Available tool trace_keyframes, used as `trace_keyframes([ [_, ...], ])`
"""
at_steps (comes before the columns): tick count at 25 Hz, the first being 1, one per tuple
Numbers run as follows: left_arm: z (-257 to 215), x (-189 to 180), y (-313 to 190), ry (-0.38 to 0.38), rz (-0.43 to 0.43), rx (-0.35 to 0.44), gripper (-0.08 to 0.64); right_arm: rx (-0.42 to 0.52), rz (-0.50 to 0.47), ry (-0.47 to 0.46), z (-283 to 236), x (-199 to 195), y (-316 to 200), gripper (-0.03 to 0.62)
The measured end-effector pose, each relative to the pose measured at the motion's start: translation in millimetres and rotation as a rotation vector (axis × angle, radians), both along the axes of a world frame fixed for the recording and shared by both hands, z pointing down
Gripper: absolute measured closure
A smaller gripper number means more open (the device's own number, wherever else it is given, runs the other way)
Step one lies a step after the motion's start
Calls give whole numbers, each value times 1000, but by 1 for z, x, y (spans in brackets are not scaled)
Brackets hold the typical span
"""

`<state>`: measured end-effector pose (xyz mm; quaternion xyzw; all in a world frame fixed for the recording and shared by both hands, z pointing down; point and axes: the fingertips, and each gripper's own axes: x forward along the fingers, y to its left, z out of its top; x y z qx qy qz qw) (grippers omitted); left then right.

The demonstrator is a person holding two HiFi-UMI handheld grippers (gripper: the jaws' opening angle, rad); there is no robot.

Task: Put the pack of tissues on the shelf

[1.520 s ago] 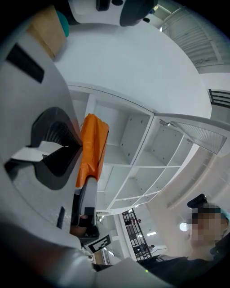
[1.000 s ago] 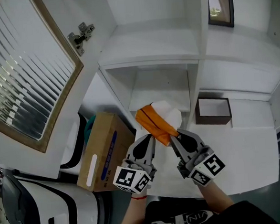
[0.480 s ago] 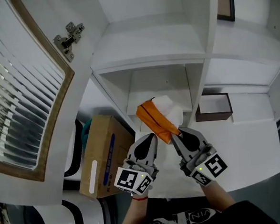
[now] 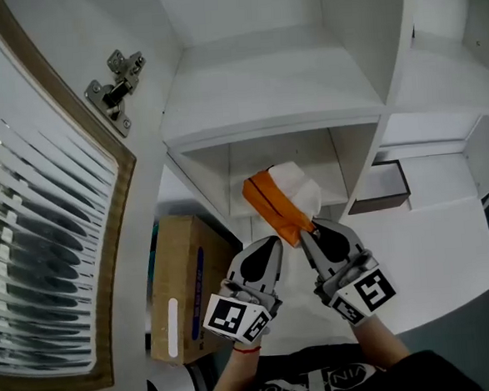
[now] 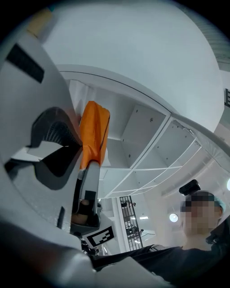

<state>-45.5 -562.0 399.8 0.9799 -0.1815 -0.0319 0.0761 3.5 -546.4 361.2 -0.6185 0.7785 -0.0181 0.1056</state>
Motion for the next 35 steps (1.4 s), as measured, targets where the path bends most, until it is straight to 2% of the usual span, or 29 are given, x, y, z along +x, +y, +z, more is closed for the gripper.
trace_keyframes([
  [14,3,5,-5,-34,95,39,552,-29,121,74,2,1,-40,568],
  [20,5,12,-7,-48,98,50,552,-37,137,96,7,-1,-50,568],
  [28,2,17,-12,-36,88,53,552,-54,95,36,12,-4,-52,566],
  [35,1,19,-8,-31,89,55,552,-31,37,-35,7,0,-45,526],
])
